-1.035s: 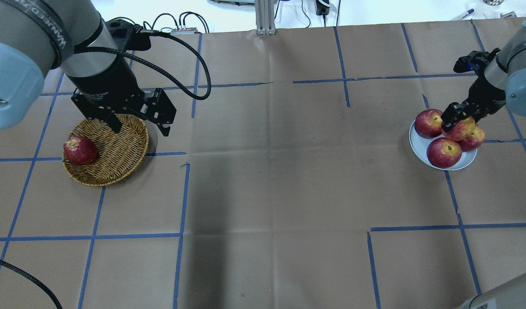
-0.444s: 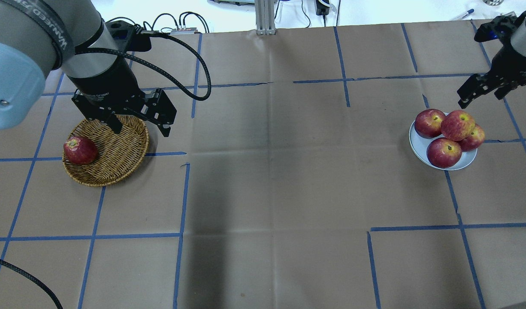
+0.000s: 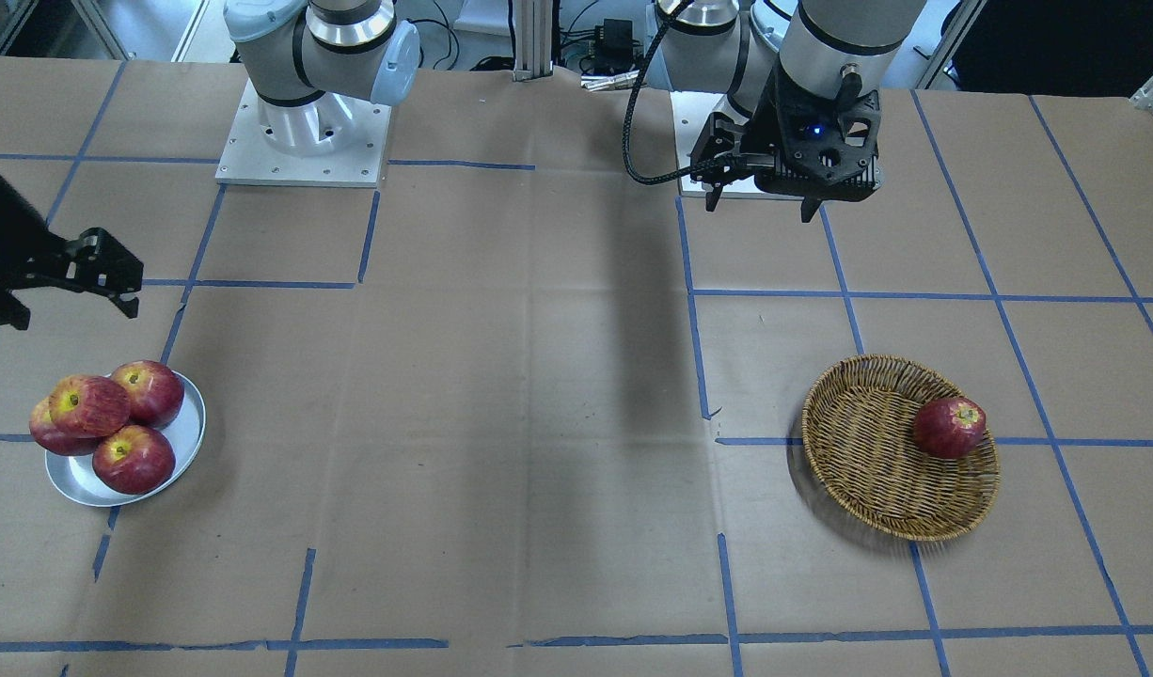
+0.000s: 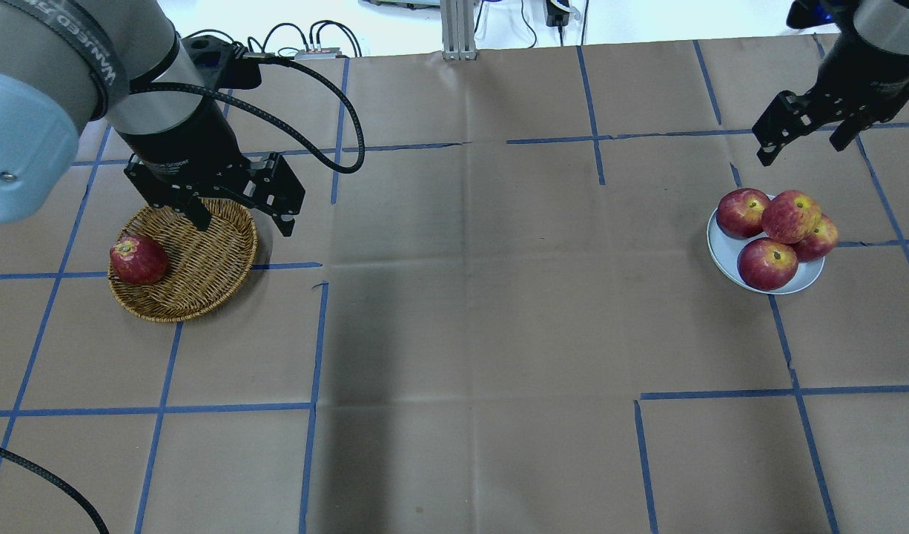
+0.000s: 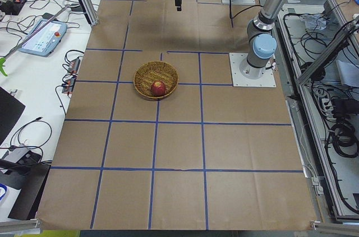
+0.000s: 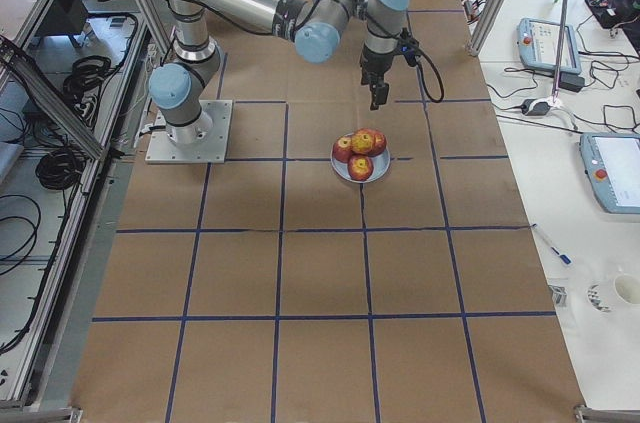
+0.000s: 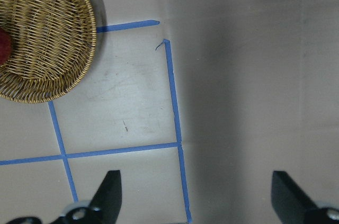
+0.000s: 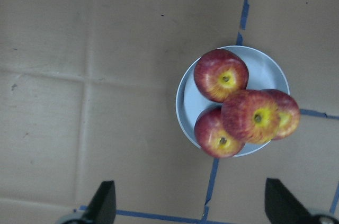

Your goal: Transfer apple from basket to plate

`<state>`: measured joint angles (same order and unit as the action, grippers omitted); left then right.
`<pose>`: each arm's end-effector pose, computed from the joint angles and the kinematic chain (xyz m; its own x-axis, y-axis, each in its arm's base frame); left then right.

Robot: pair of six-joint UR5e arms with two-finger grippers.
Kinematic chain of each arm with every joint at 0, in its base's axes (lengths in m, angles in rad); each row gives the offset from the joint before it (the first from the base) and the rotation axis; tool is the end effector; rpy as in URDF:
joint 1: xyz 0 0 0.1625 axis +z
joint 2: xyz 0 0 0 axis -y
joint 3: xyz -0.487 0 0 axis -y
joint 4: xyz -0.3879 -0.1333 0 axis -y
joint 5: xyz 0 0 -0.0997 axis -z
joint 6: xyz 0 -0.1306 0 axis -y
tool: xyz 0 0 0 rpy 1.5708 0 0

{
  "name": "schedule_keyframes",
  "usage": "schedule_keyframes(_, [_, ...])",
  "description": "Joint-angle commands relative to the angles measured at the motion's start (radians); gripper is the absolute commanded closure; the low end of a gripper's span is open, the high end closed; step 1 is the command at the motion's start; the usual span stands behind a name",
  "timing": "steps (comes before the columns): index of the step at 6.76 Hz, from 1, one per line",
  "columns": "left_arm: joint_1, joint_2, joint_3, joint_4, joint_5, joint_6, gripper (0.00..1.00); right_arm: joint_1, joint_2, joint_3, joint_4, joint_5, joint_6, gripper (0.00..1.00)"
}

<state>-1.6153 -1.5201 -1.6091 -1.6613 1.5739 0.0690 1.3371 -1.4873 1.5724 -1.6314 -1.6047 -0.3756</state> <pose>-0.1529 -0.4460 0.5157 -0.9936 0.1133 0.0023 0.1131 0.9905 0.0781 0.0041 -0.5392 0.4819 -0.9896 -0.1422 0.0225 -0.1414 0.9893 0.0352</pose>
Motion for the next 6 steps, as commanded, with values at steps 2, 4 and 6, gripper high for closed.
schedule_keyframes(2, [0.0,0.0,0.0,0.0,-0.002,0.0,0.01,0.279,-0.091,0.003,0.091,0.0,0.28,0.0])
schedule_keyframes(4, [0.0,0.0,0.002,0.0,-0.002,0.002,0.01,0.303,-0.087,0.005,0.094,0.015,0.288,0.0])
schedule_keyframes(6, [0.0,0.0,0.0,-0.002,-0.002,0.005,0.01,0.287,-0.08,0.006,0.091,0.019,0.27,0.0])
